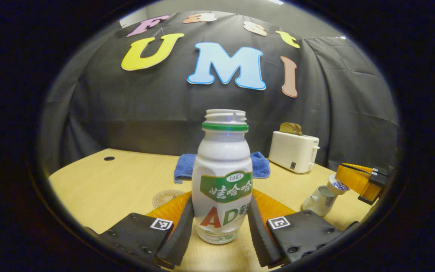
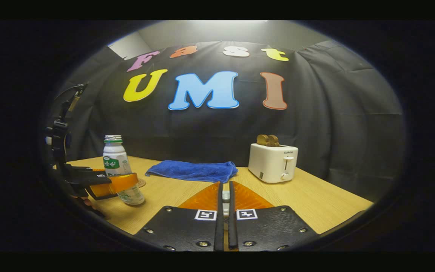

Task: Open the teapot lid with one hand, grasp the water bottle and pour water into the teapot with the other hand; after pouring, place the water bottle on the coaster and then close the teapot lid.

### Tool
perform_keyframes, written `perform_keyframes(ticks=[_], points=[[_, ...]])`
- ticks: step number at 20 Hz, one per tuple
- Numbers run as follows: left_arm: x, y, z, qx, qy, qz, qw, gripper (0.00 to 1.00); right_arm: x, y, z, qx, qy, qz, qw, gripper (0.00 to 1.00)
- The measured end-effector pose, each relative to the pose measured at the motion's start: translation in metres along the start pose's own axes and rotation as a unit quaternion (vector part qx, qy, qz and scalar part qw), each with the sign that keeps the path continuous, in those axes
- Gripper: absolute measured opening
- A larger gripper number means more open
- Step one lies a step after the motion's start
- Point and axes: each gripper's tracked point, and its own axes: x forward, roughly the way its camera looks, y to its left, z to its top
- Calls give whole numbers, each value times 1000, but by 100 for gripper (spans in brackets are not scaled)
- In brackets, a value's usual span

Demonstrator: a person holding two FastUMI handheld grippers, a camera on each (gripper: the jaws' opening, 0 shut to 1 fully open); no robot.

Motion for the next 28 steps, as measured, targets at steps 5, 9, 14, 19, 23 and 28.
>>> perform_keyframes(ticks=[5, 9, 14, 19, 23, 28], points=[[-4, -4, -2, 15, 9, -9, 1000, 82, -50, 4, 10, 34, -4, 10, 999, 0], [-3, -9, -12, 77, 27, -5, 997, 77, -95, -4, 6, 39, -11, 6, 999, 5], [-6, -26, -2, 172, 8, 2, 985, 77, -133, -20, -5, 58, 1, -7, 998, 5], [0, -55, 5, 241, -7, -19, 970, 77, -145, -27, -18, 60, 13, -8, 998, 5], [9, -66, 7, 315, -15, -12, 949, 82, -153, -31, -21, 59, 9, -8, 998, 5], [23, -83, -3, 352, -9, -25, 936, 76, -158, -32, -22, 64, 4, -3, 998, 5]])
